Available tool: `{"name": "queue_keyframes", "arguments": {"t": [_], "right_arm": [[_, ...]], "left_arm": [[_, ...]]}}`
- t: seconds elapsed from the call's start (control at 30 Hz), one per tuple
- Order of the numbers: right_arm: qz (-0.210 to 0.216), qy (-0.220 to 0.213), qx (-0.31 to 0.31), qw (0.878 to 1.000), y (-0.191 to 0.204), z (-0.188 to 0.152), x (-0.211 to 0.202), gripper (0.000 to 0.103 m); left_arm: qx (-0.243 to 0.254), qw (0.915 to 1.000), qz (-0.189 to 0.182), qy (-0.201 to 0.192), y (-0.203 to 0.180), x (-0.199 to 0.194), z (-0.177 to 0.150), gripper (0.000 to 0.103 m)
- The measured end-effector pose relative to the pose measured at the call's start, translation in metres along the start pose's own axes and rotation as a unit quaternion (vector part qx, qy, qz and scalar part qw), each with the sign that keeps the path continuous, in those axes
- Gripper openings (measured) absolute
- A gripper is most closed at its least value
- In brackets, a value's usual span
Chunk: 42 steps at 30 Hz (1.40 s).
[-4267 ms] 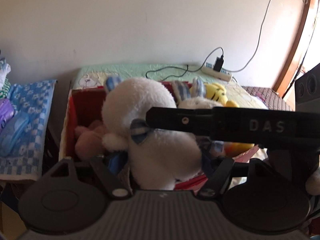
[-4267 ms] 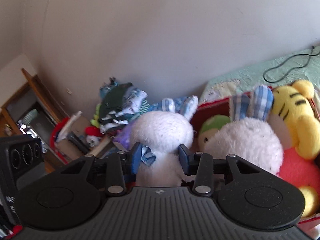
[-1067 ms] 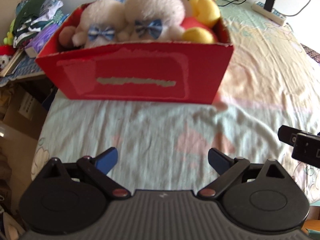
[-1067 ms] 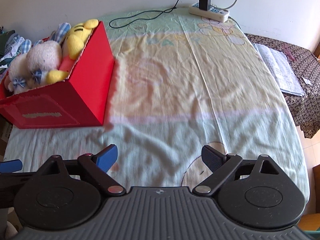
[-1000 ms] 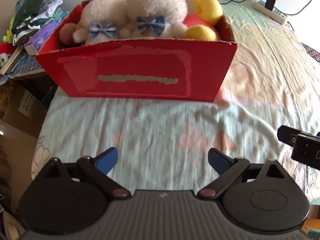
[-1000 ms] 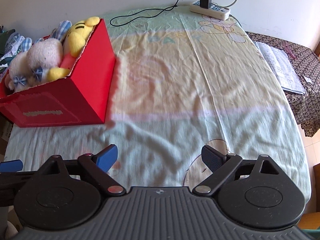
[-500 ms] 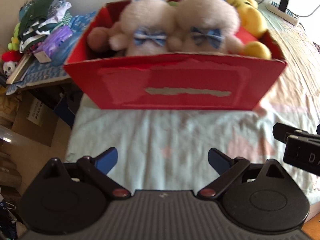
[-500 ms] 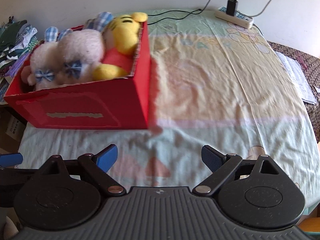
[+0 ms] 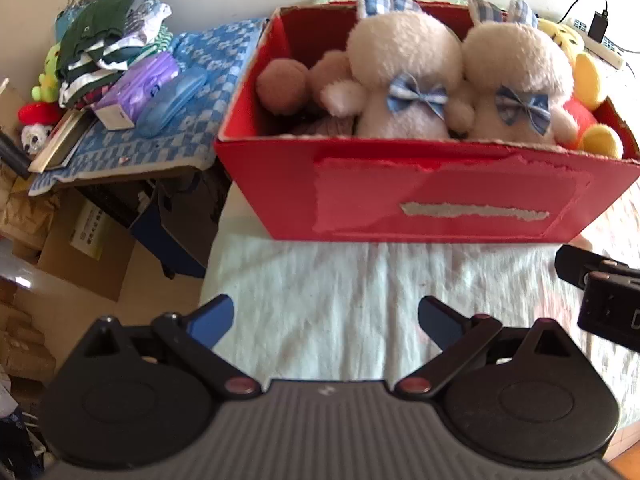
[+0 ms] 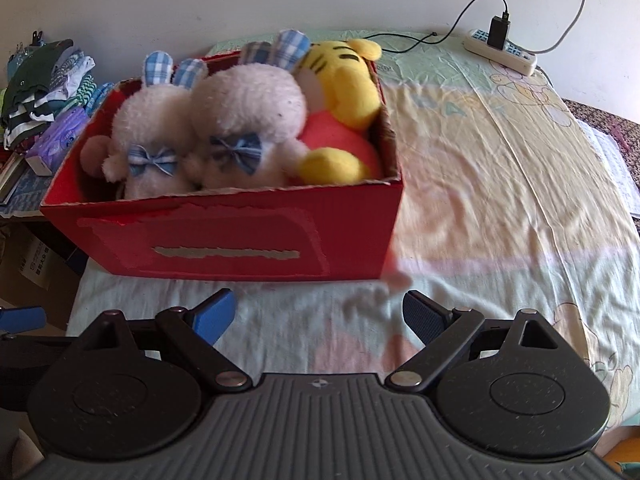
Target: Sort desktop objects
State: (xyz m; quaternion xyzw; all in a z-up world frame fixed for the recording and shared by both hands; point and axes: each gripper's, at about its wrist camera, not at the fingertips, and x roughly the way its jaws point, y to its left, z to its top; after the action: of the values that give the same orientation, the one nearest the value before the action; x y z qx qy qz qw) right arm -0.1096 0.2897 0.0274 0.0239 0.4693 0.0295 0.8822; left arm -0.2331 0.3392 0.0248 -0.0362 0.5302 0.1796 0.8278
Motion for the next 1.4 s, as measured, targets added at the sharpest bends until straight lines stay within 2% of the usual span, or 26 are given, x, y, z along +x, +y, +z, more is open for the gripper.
{"name": "queue_keyframes", "arguments": {"t": [0.2, 0.4, 0.57, 0.83, 1.0, 1.2, 1.4], "right_arm": [[-0.014, -0.017, 0.012, 1.000, 0.007, 0.012, -0.009, 0.093], [-0.031, -0.041, 0.031, 0.998, 0.007, 0.032, -0.020, 0.093], [-0.048, -0.061, 0.036, 0.996, 0.009, 0.051, -0.027, 0.093], [-0.039, -0.067, 0.045, 0.996, 0.010, 0.079, -0.025, 0.093], [-0.023, -0.064, 0.040, 0.997, 0.006, 0.090, -0.019, 0.093], [-0.016, -0.061, 0.029, 0.998, -0.003, 0.100, -0.009, 0.093], [-0.007, -0.060, 0.031, 0.998, -0.010, 0.106, -0.003, 0.093]], "left_arm": [[0.014, 0.9997, -0.014, -0.012, 0.009, -0.009, 0.018, 0.098], [0.028, 0.9983, -0.024, -0.044, 0.009, -0.022, 0.046, 0.098], [0.037, 0.9971, -0.017, -0.065, 0.004, -0.028, 0.065, 0.099], [0.028, 0.9972, -0.016, -0.068, 0.004, -0.028, 0.091, 0.100], [0.007, 0.9979, -0.035, -0.054, 0.000, -0.025, 0.100, 0.100], [-0.008, 0.9972, -0.047, -0.057, -0.010, -0.021, 0.105, 0.100], [0.000, 0.9988, -0.025, -0.042, -0.018, -0.011, 0.110, 0.100]]}}
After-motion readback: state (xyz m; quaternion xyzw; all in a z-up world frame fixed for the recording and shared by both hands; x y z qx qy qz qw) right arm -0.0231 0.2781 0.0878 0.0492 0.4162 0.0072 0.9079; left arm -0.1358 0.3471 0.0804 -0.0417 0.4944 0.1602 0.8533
